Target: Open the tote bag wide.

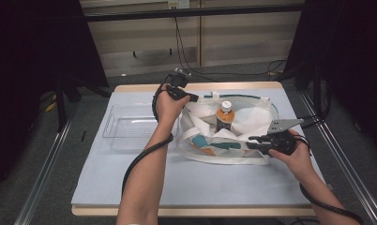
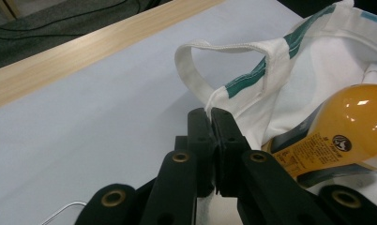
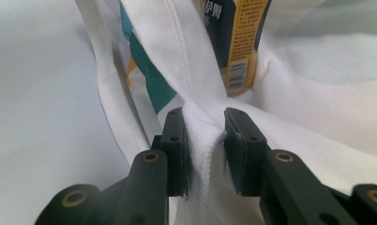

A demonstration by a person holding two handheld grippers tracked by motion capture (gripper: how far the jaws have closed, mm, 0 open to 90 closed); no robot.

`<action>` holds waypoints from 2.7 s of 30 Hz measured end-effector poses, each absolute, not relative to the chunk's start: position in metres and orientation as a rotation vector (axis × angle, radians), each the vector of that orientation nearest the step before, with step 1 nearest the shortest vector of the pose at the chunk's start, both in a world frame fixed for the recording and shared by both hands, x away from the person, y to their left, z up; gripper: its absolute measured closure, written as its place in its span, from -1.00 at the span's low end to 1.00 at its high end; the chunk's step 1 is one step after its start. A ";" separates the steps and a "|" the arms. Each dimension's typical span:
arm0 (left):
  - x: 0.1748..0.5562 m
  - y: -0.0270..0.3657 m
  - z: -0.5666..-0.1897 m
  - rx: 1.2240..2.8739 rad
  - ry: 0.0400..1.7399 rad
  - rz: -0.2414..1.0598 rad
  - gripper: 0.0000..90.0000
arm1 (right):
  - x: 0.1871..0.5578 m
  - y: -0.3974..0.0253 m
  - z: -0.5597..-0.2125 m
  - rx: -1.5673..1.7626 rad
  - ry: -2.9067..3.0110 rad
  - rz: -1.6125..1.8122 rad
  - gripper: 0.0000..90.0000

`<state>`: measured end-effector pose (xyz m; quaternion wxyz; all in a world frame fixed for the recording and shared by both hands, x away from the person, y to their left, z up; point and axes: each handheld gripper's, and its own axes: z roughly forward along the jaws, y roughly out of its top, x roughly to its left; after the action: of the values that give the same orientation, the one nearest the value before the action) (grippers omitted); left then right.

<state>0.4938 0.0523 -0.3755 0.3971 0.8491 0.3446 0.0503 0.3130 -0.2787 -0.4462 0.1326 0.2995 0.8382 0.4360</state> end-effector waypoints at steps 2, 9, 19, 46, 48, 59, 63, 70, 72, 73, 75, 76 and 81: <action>0.494 0.052 -0.376 2.136 0.874 0.109 0.94 | 0.313 -0.279 -0.447 0.868 2.431 1.266 0.54; 0.493 0.050 -0.373 2.150 0.858 0.060 0.81 | 0.316 -0.278 -0.442 0.871 2.431 1.258 0.53; 0.490 0.041 -0.370 2.141 0.809 0.058 0.46 | 0.317 -0.276 -0.439 0.869 2.427 1.249 0.51; 0.502 0.036 -0.389 2.248 0.874 0.092 0.91 | 0.312 -0.277 -0.447 0.850 2.453 1.253 0.55; 0.503 0.037 -0.390 2.241 0.882 0.093 0.92 | 0.311 -0.278 -0.449 0.857 2.453 1.260 0.55; 0.506 0.038 -0.395 2.231 0.904 0.099 0.92 | 0.309 -0.281 -0.455 0.884 2.448 1.287 0.56; 0.504 0.039 -0.392 2.197 0.909 0.086 0.87 | 0.309 -0.280 -0.454 0.883 2.444 1.286 0.54; 0.499 0.041 -0.382 2.165 0.875 0.090 0.51 | 0.311 -0.279 -0.451 0.894 2.432 1.284 0.47; 0.498 0.041 -0.377 2.164 0.864 0.105 0.40 | 0.311 -0.278 -0.451 0.897 2.428 1.283 0.45; 0.498 0.043 -0.374 2.183 0.832 0.101 0.40 | 0.311 -0.278 -0.450 0.898 2.429 1.278 0.45; 0.496 0.042 -0.370 2.164 0.833 0.104 0.40 | 0.311 -0.277 -0.450 0.899 2.433 1.273 0.43; 0.496 0.042 -0.367 2.168 0.828 0.104 0.40 | 0.311 -0.276 -0.450 0.893 2.429 1.274 0.42; 0.492 0.041 -0.358 2.138 0.805 0.099 0.41 | 0.312 -0.276 -0.450 0.897 2.425 1.278 0.40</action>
<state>0.4918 0.0413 -0.3585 0.4147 0.8507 0.3205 0.0393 0.3122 -0.2757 -0.4495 0.1284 0.3084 0.8338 0.4396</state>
